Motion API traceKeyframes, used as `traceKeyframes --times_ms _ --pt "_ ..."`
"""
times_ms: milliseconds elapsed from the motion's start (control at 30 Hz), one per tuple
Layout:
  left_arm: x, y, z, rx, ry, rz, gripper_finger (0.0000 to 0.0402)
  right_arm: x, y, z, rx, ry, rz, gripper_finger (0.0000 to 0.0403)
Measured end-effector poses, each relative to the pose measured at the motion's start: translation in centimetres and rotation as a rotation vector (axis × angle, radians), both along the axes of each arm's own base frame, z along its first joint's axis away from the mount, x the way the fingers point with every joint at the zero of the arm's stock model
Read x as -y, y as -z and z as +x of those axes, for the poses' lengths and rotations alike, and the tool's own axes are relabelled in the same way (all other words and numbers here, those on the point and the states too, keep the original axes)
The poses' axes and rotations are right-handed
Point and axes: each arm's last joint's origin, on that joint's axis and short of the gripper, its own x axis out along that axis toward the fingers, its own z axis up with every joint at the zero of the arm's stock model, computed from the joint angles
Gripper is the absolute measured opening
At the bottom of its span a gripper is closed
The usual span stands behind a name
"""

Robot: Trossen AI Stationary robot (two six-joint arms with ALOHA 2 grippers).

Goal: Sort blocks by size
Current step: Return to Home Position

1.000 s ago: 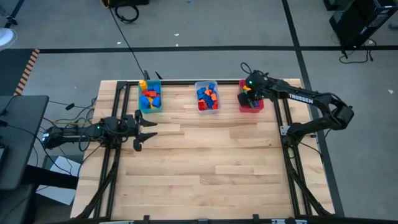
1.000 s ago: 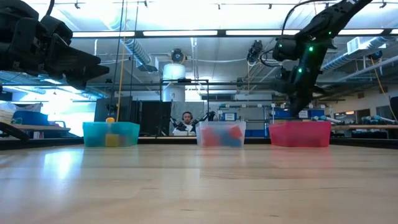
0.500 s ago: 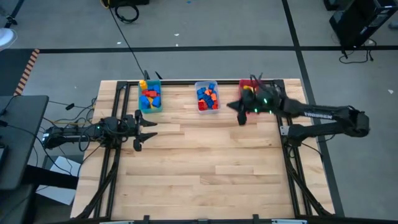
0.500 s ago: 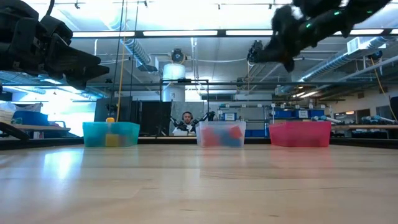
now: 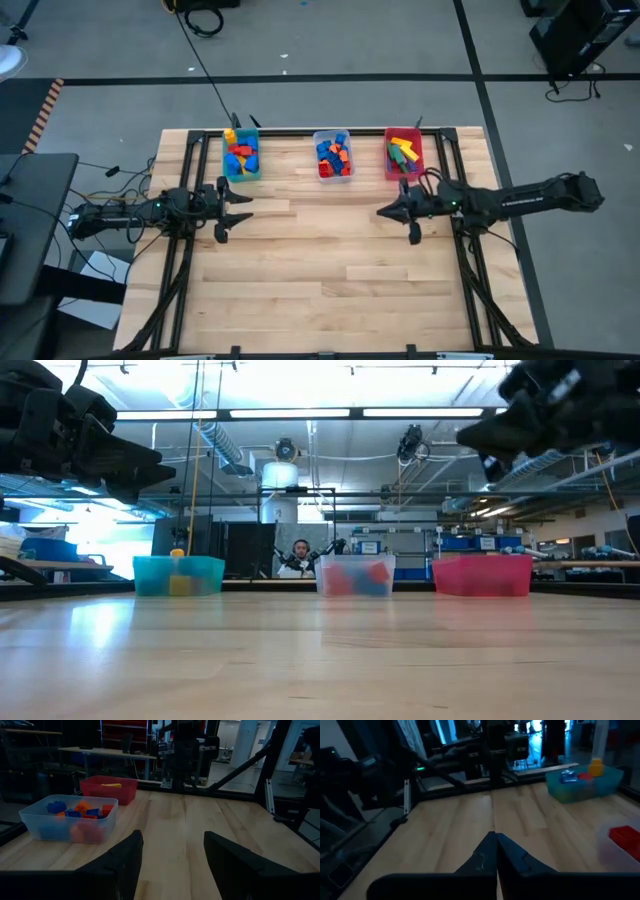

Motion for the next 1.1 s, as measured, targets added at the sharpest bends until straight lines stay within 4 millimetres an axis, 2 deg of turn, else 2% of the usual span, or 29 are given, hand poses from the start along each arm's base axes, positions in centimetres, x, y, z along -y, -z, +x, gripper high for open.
traceKeyframes --times_ms 167,367,567,933,1100 --pt "0.0 0.0 0.0 0.000 0.000 0.000 0.0219 0.1 0.7 -1.8 0.061 0.065 0.048 0.0009" --pt "0.0 0.0 0.0 0.000 0.000 0.000 0.0219 -0.6 0.5 -3.4 0.143 0.021 0.064 0.0008" --pt "0.0 0.0 0.0 0.000 0.000 0.000 0.0219 -0.9 1.8 -4.7 0.074 -0.010 0.054 0.0008" --pt "0.0 0.0 0.0 0.000 0.000 0.000 0.0219 -0.7 1.0 -6.7 0.194 0.047 -0.017 0.0008" --pt "0.0 0.0 0.0 0.000 0.000 0.000 0.0219 -0.5 1.9 -7.1 0.112 0.096 -0.010 0.0017"
